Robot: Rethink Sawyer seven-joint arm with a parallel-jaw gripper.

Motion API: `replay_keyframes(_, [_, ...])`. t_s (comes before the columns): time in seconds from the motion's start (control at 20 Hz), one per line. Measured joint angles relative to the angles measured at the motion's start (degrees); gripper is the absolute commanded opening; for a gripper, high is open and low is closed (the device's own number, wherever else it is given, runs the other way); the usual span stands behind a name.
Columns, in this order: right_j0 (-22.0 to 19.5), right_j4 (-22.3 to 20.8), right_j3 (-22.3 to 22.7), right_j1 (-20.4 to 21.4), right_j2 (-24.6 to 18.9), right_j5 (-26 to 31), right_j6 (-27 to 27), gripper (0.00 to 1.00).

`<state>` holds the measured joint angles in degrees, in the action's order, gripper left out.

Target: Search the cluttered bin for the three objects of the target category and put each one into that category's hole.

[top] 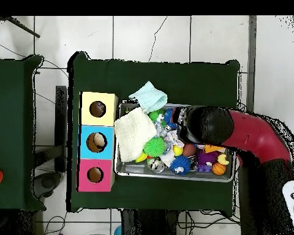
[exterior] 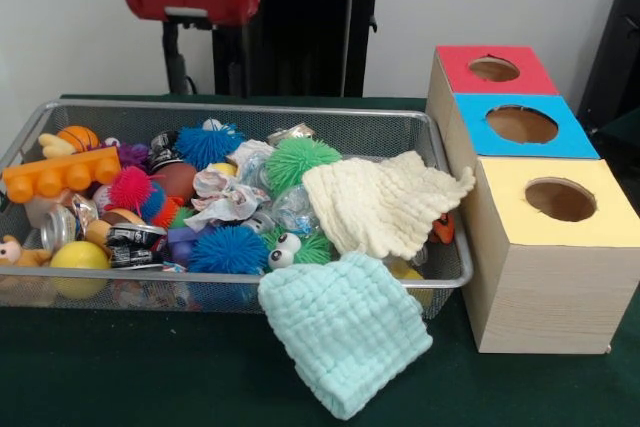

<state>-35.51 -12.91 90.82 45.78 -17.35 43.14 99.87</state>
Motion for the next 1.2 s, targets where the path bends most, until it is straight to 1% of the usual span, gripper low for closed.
replay_keyframes(0.3, [-0.3,-2.5,0.2,-1.5,0.0,-3.3,0.0,1.0])
replay_keyframes(0.4, [0.3,-4.6,0.3,-2.2,0.3,-4.9,0.0,1.0])
replay_keyframes(0.8, [1.3,-8.2,0.9,-3.6,0.4,-8.0,0.0,1.0])
replay_keyframes(1.0, [0.9,-8.6,2.2,-3.7,0.4,-8.4,0.0,1.0])
replay_keyframes(1.2, [-0.1,-8.7,4.9,-3.1,0.4,-8.7,0.0,1.0])
